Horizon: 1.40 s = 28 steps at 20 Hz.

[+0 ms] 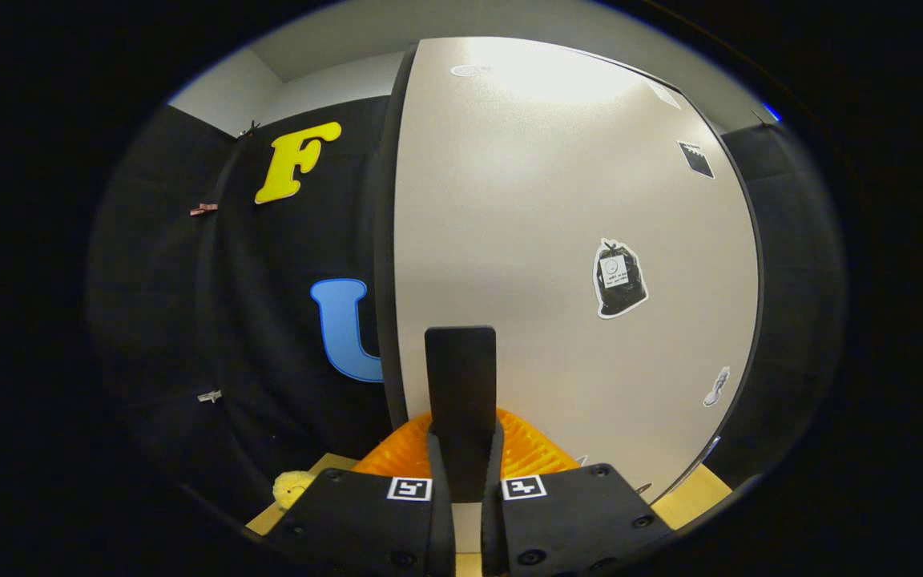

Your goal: Open the shoe cabinet door, grab the shoes and put them into the shoe cabinet, then close the shoe cabinet door.

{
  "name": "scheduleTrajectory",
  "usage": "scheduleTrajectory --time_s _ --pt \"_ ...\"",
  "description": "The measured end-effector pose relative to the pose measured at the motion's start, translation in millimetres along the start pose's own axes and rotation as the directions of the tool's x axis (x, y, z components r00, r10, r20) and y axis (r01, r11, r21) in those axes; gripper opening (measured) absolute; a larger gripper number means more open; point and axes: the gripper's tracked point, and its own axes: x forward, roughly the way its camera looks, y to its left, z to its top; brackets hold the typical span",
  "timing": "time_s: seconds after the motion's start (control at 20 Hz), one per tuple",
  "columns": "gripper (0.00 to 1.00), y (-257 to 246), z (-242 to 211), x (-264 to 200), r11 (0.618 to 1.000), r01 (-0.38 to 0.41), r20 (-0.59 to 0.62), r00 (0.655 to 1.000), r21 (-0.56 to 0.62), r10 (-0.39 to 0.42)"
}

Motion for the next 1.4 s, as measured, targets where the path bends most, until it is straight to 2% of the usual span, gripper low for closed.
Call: scheduleTrajectory --time_s 0.3,0.65,0.9,1.4 --pt "0.16 -6 13 -60 0.997 -0.078 -0.008 0.997 0.008 0.078" --pt "0.16 -36 16 -118 0.992 -0.121 -0.004 0.993 0.022 0.122" --pt "0.16 -79 16 -159 0.992 -0.119 -0.009 0.993 0.044 0.119" --pt "0.15 -161 21 -199 0.994 -0.073 -0.005 0.997 0.076 0.074"
